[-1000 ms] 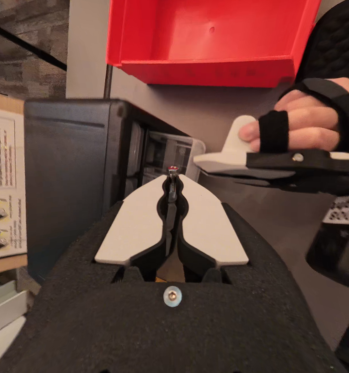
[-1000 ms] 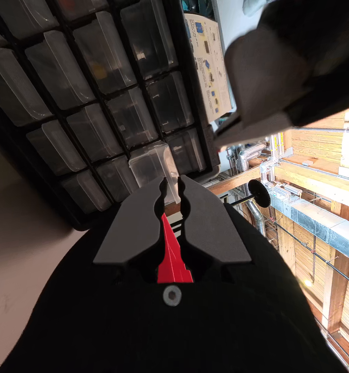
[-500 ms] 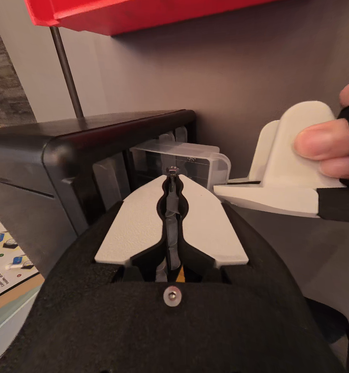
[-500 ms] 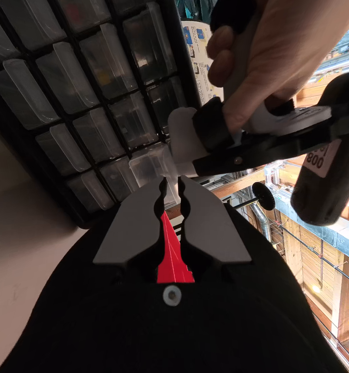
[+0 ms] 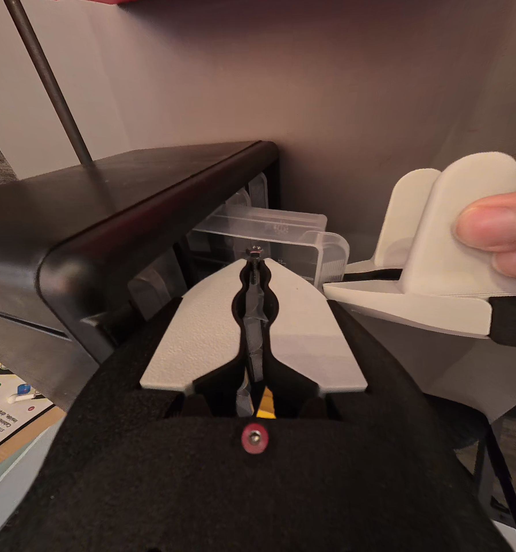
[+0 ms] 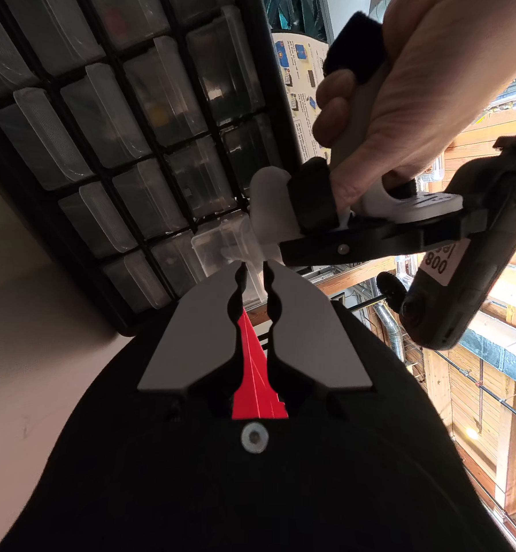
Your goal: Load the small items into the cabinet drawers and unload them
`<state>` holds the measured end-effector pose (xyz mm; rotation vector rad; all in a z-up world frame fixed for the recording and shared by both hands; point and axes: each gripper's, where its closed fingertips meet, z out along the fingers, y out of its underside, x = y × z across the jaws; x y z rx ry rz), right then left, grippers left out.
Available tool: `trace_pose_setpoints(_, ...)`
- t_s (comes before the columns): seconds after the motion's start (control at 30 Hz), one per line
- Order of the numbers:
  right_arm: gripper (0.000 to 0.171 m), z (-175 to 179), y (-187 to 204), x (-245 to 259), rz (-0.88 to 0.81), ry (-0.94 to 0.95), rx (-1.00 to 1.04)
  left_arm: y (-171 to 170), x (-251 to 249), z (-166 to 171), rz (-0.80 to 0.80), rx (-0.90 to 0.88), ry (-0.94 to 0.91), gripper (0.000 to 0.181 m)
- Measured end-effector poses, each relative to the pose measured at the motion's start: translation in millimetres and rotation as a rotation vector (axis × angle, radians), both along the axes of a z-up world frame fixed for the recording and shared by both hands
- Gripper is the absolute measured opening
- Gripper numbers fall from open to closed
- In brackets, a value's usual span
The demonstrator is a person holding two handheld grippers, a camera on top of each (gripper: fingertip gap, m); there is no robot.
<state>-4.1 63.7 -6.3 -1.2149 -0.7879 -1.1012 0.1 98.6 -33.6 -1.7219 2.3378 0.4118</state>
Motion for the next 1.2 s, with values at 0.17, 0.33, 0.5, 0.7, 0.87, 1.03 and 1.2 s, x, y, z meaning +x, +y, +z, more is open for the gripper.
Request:
trace_pose_setpoints(0.17, 0.011, 0, 0, 0, 0.001, -0.001, 0.000, -1, 4, -1, -0.003, -0.010, -0.051, 0.005)
trace_pose_setpoints(0.33, 0.011, 0, 0, 0, 0.001, 0.000, 0.001, -1, 6, -1, 0.009, -0.017, -0.071, 0.006)
trace_pose_setpoints(0.5, 0.012, 0, 0, 0, 0.004, 0.000, -0.001, -1, 7, 0, 0.013, -0.007, -0.093, 0.008)
trace_pose_setpoints(0.7, 0.012, 0, 0, 0, 0.006, 0.003, -0.004, 0, 8, 12, 0.005, 0.048, -0.148, 0.021)
trace_pose_setpoints(0.87, 0.012, -2, 2, 1, 0.003, 0.012, -0.012, -11, -6, 58, 0.012, 0.104, -0.338, 0.028)
trace_pose_setpoints(1.03, 0.012, -1, 10, 3, -0.007, 0.015, -0.007, -25, -54, 100, 0.087, 0.139, -0.557, 0.027)
trace_pose_setpoints(1.2, 0.013, -5, 34, 11, -0.058, 0.003, -0.062, -33, -128, 96, 0.221, 0.110, -0.602, 0.028)
